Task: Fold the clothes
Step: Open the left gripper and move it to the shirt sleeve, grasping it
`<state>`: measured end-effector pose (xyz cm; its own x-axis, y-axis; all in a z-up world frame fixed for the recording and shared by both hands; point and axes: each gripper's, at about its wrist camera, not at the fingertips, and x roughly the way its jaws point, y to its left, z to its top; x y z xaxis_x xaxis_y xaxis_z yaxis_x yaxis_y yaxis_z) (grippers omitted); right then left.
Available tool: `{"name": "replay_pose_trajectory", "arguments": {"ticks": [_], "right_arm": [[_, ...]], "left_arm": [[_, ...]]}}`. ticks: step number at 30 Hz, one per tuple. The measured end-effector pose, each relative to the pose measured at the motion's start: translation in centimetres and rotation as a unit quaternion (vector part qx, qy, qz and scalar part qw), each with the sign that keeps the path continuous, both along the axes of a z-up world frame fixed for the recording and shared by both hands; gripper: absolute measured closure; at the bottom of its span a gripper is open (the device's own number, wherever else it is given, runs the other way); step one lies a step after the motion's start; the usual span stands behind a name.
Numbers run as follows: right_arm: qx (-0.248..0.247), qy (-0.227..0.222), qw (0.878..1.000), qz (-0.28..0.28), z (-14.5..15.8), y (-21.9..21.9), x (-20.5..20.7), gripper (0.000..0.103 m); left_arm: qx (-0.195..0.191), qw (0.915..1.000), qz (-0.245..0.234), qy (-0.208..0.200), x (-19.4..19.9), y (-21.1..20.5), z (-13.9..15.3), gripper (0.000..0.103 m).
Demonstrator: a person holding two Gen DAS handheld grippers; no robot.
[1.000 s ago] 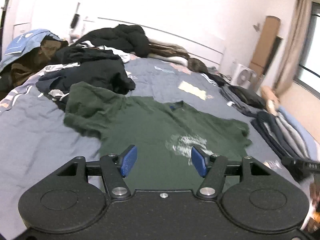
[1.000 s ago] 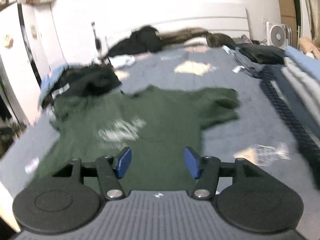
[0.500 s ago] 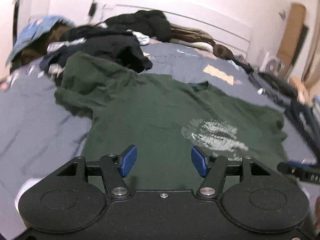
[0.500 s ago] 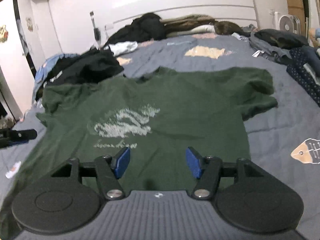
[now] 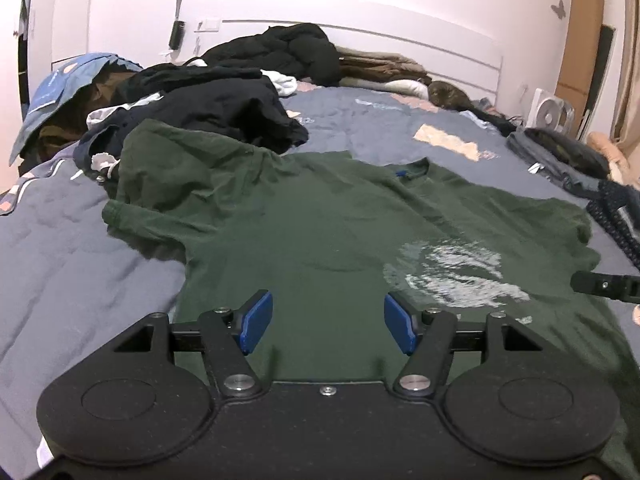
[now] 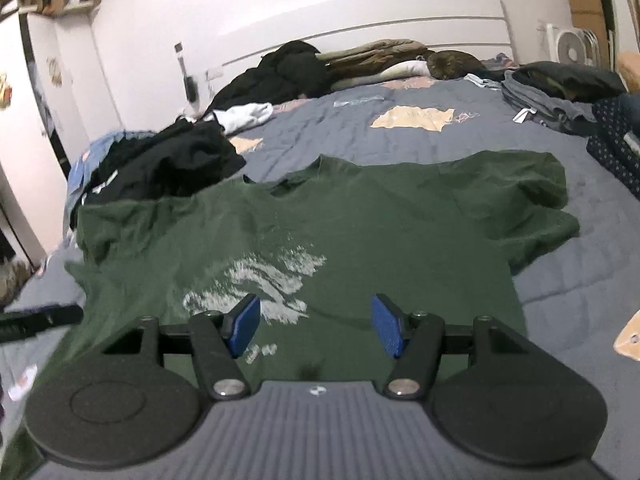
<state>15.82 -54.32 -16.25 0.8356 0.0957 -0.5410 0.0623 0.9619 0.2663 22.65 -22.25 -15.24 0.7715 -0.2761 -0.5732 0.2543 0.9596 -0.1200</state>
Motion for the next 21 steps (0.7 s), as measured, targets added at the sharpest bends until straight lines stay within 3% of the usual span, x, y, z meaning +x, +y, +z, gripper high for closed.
{"name": "replay_pose_trajectory", "arguments": {"ticks": [3, 7, 11, 14, 18, 21], "right_arm": [[0.001, 0.004, 1.000, 0.003, -0.4, 0.7, 0.8, 0.042], [-0.017, 0.005, 1.000, 0.021, -0.8, 2.2, 1.5, 0.042], [-0.023, 0.010, 0.999, 0.038, -1.3, 3.0, 1.4, 0.042], [-0.032, 0.004, 0.999, 0.042, -1.4, 3.2, 1.4, 0.042], [-0.019, -0.003, 0.999, 0.044, -1.5, 3.2, 1.4, 0.042], [-0.016, -0.003, 0.999, 0.047, -1.8, 3.2, 1.4, 0.041]], "left_arm": [[-0.020, 0.9996, 0.021, 0.003, 1.1, 1.1, 0.1, 0.040], [-0.087, 0.9925, 0.085, 0.011, 2.8, 4.7, 0.1, 0.032], [-0.147, 0.9764, 0.153, 0.040, 5.4, 8.8, -0.8, 0.032], [-0.200, 0.9567, 0.201, 0.066, 7.8, 12.0, -2.0, 0.032], [-0.245, 0.9372, 0.236, 0.079, 10.0, 14.5, -3.5, 0.032], [-0.266, 0.9288, 0.244, 0.085, 10.9, 15.1, -4.5, 0.032]]}}
